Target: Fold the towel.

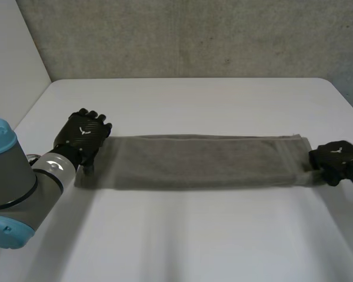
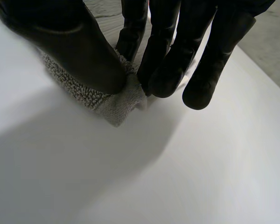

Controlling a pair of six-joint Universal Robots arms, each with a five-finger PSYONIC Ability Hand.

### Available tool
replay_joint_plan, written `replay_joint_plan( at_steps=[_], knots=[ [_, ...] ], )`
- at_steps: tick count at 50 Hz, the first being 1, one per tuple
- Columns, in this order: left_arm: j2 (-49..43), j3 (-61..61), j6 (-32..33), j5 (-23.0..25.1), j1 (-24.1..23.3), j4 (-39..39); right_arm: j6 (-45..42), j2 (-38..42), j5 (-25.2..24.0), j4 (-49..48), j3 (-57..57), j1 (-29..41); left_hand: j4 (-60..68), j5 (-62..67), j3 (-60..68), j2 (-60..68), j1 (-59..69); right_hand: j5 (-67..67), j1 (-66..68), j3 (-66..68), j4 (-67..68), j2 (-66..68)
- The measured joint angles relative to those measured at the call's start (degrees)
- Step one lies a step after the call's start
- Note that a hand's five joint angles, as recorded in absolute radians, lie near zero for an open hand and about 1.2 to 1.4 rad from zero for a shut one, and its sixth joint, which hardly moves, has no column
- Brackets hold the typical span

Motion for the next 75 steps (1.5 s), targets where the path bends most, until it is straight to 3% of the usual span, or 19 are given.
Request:
replay_joint_plan(
  at_steps=[9,16,20,30,34,40,41,46,48,62,72,75],
  knots=[
    [0.2,0.1,-1.3,0.0,0.0,0.0,-0.5,-2.9,0.7,3.6,-8.4,-6.4,0.0,0.0,0.0,0.0,0.0,0.0,0.3,0.1,0.0,0.0],
    [1.0,0.3,-1.4,-0.1,0.0,0.0,1.1,-4.1,0.6,11.3,-19.6,-0.4,0.0,0.0,0.0,0.0,0.0,0.0,0.5,0.1,0.0,0.0],
    [1.6,0.5,-1.7,-0.2,0.0,0.0,3.4,-3.5,0.5,13.0,-24.1,9.0,0.0,0.0,0.0,0.0,0.0,0.0,0.6,0.2,0.0,0.5],
    [3.5,1.0,-5.0,-0.6,-0.7,-0.1,6.6,4.5,2.3,10.0,-30.5,41.3,0.0,0.0,0.0,0.0,0.0,0.0,0.6,0.3,0.0,0.5],
    [3.8,1.2,-5.8,-0.6,-0.8,-0.1,6.4,9.5,4.9,6.4,-31.6,50.0,0.0,0.0,0.0,0.0,0.0,0.0,0.6,0.3,0.0,0.5],
    [3.8,1.3,-6.1,-0.7,-1.0,-0.1,6.1,15.5,8.3,2.6,-33.0,56.0,0.0,0.0,0.0,0.0,0.0,-0.1,0.1,-0.2,-0.5,0.0],
    [3.8,1.3,-6.1,-0.7,-1.0,-0.1,6.1,15.7,8.5,2.5,-33.1,56.1,0.0,0.0,0.0,0.0,0.0,-3.7,-3.9,-4.1,-4.7,-4.0],
    [3.7,1.3,-6.0,-0.7,-1.5,-0.1,6.9,14.2,9.5,2.2,-32.7,54.3,0.0,0.0,0.0,0.0,0.0,-53.2,-51.1,-51.2,-51.6,-52.2],
    [3.7,1.3,-6.0,-0.7,-1.7,-0.1,7.5,12.6,9.5,2.4,-31.7,52.7,0.0,0.0,0.0,0.0,0.0,-62.1,-58.4,-60.1,-60.2,-59.1],
    [2.5,2.0,-6.2,-0.5,-7.5,-0.1,11.4,-2.6,7.3,3.4,-13.8,35.7,0.0,0.0,0.0,0.0,0.0,-62.8,-61.4,-62.7,-62.5,-60.4],
    [-0.5,2.2,-6.2,-0.4,-11.5,0.3,11.5,-4.8,3.6,1.5,-1.6,28.9,0.0,0.0,0.0,0.0,0.0,-60.8,-59.3,-61.1,-60.9,-58.5],
    [-0.9,2.1,-6.2,-0.6,-11.8,0.8,11.5,-4.1,2.7,-0.2,0.4,27.6,0.0,0.0,0.0,0.0,0.0,-50.0,-49.0,-50.4,-50.3,-47.7]
  ],
)
